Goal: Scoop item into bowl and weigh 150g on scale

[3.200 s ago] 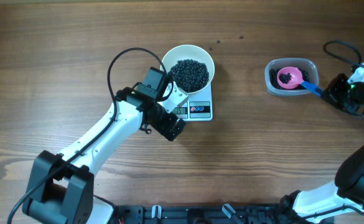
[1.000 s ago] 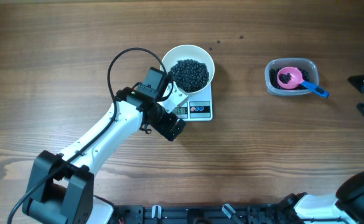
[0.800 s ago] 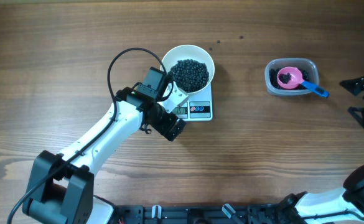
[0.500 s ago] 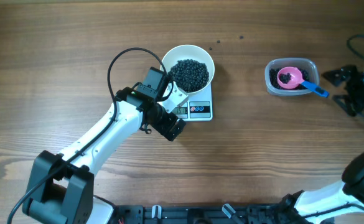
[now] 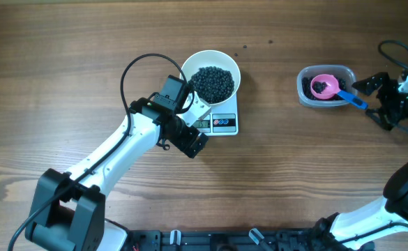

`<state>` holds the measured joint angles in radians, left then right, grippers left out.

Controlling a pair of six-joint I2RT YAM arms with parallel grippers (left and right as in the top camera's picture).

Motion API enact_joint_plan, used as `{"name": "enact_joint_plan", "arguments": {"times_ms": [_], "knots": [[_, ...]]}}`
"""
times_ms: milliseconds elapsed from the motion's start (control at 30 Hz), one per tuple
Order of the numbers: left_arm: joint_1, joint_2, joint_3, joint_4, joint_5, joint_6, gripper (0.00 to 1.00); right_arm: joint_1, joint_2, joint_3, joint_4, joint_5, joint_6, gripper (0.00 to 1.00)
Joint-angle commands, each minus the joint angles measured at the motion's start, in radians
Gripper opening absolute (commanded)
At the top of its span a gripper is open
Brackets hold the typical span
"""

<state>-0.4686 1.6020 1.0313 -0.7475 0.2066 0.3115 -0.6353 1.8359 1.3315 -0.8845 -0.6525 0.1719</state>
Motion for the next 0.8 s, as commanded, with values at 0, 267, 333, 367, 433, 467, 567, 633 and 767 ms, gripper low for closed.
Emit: {"name": "enact_joint_plan", "arguments": {"times_ms": [0, 267, 333, 367, 433, 467, 567, 633, 767], "knots": [[-0.001, -0.011, -0.005, 0.000, 0.009, -0.003, 1.00, 0.001, 0.022, -0.056, 0.038, 0.003, 0.014, 1.00], [-0.001, -0.011, -0.005, 0.000, 0.009, -0.003, 1.00, 0.001, 0.022, -0.093, 0.129, -0.241, 0.127, 0.88], [-0.001, -0.011, -0.005, 0.000, 0.009, -0.003, 1.00, 0.002, 0.022, -0.093, 0.104, -0.285, 0.128, 0.80], [-0.001, -0.011, -0.005, 0.000, 0.009, -0.003, 1.00, 0.002, 0.022, -0.093, 0.096, -0.285, 0.128, 0.76], [-0.001, -0.011, -0.005, 0.000, 0.009, -0.003, 1.00, 0.002, 0.022, -0.093, 0.095, -0.286, 0.153, 0.73], [-0.001, -0.011, -0.005, 0.000, 0.009, -0.003, 1.00, 0.002, 0.022, -0.093, 0.095, -0.292, 0.154, 0.72], [-0.001, -0.011, -0.005, 0.000, 0.009, -0.003, 1.00, 0.002, 0.022, -0.093, 0.115, -0.292, 0.174, 0.67], [-0.001, -0.011, -0.005, 0.000, 0.009, -0.003, 1.00, 0.008, 0.022, -0.093, 0.190, -0.293, 0.242, 0.61], [-0.001, -0.011, -0.005, 0.000, 0.009, -0.003, 1.00, 0.036, 0.022, -0.093, 0.238, -0.291, 0.253, 0.50]]}}
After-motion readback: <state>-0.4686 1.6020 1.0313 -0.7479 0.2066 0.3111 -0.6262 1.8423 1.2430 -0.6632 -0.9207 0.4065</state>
